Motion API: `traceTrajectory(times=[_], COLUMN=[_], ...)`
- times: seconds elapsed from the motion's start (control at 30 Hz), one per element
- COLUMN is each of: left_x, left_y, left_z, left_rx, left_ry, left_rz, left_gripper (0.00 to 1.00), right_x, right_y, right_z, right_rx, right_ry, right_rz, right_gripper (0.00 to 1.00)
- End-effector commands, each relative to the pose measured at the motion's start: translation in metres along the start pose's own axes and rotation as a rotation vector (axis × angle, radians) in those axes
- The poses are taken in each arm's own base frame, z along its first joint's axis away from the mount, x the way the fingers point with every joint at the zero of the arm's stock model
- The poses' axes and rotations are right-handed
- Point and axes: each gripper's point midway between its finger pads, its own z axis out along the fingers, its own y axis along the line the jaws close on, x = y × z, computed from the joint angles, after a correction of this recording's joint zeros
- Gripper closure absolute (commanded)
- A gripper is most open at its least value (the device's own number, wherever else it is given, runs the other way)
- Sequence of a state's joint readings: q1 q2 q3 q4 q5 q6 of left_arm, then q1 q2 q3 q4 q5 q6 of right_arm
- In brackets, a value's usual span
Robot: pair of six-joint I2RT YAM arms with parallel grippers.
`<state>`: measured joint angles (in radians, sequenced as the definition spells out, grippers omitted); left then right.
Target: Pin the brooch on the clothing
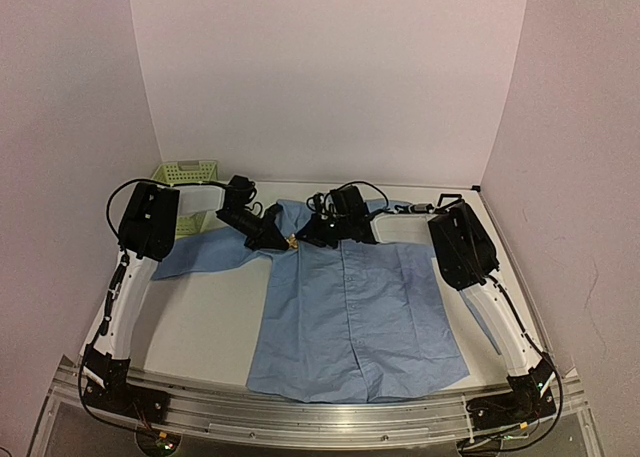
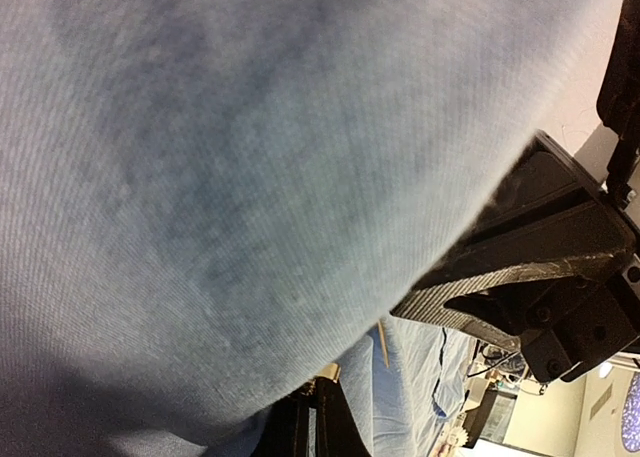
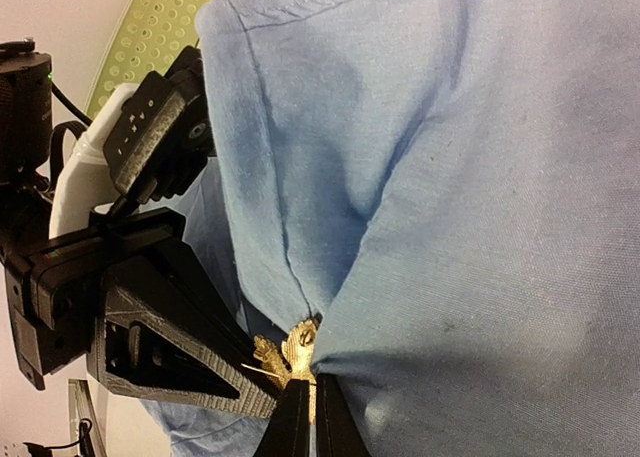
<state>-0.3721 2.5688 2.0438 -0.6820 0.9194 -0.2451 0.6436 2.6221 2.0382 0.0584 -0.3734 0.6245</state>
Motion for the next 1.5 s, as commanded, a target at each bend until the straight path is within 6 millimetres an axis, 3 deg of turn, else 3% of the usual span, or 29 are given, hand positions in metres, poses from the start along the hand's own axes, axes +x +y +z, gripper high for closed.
traceTrajectory(times=[0.0, 0.17, 0.37, 0.67, 0.97, 1.07, 1.27, 1.47], left_x=[0.014, 0.013, 0.011, 0.008, 0.01, 0.008, -0.003, -0.003], left_y=[0.025, 0.029, 0.029, 0.021, 0.027, 0.02, -0.01, -0.034], left_z=[0.016, 0.017, 0.016, 0.016, 0.008, 0.0, -0.019, -0.038], left_rx=[-0.086, -0.096, -0.107, -0.064, -0.038, -0.035, -0.015, 0.019], left_ry=[0.048, 0.047, 0.043, 0.034, 0.033, 0.026, -0.008, -0.022], left_rz=[0.006, 0.031, 0.056, 0.06, 0.034, 0.049, 0.12, 0.164], left_gripper=[1.0, 1.0, 1.0, 1.0, 1.0, 0.93, 0.71, 0.65], right_x=[-0.009, 0.007, 0.014, 0.027, 0.032, 0.035, 0.044, 0.048], right_y=[0.007, 0.003, -0.007, 0.0, -0.019, -0.024, -0.028, -0.032], right_z=[0.008, 0.015, 0.016, 0.02, 0.014, 0.014, 0.014, 0.013], right_rx=[-0.009, 0.008, 0.04, 0.041, 0.134, 0.152, 0.177, 0.193], right_ry=[-0.041, -0.017, -0.01, 0.008, -0.012, -0.01, 0.008, 0.015], right_rz=[-0.035, -0.031, -0.015, -0.066, -0.097, -0.097, -0.11, -0.122], right_gripper=[0.92, 0.88, 0.99, 1.0, 1.0, 1.0, 1.0, 1.0])
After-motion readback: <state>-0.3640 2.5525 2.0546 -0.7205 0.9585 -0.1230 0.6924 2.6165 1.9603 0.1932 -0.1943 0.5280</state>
